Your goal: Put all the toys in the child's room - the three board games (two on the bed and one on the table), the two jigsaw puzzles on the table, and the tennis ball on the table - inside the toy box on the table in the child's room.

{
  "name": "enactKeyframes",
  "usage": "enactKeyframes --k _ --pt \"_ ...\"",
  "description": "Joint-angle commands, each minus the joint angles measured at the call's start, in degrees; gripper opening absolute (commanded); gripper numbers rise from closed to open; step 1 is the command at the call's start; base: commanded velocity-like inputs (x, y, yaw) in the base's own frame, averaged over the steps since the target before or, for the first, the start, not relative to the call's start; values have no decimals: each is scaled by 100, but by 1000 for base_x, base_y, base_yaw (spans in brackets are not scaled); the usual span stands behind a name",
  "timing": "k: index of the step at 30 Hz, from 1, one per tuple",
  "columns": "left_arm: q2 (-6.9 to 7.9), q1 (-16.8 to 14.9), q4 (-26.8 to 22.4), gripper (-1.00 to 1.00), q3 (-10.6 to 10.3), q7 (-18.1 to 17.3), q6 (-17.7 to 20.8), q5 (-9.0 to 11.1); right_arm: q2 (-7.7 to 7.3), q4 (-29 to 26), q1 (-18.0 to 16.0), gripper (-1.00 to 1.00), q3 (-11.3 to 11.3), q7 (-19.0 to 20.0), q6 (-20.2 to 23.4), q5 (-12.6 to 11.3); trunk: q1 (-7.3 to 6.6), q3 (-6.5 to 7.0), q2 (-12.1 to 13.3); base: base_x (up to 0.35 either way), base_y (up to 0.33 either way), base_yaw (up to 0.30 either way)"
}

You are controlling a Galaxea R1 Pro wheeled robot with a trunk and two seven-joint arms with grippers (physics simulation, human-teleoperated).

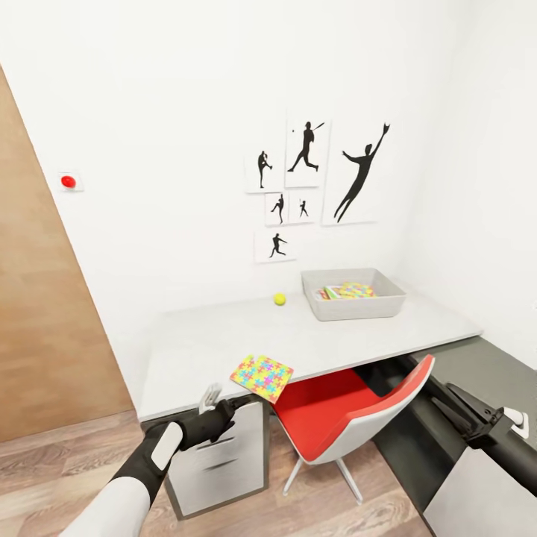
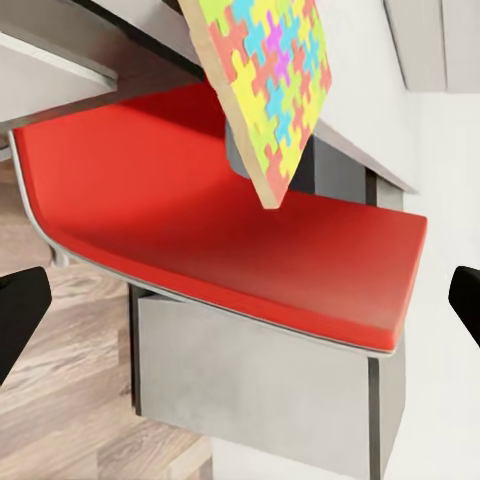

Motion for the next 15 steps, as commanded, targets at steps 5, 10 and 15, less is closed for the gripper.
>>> enactKeyframes --k 5,10,15 --pt "-6 -5 -1 100 32 -11 21 -2 6 6 -4 100 -5 7 22 -10 1 -8 -5 166 -74 0" --pt "-10 -5 -1 100 35 -15 15 0 8 36 -4 100 -5 7 20 -10 1 -8 -5 145 -52 0" --pt "-12 -5 -1 100 38 -13 13 -4 8 77 -4 100 -5 7 20 -10 1 -8 -5 25 -170 0"
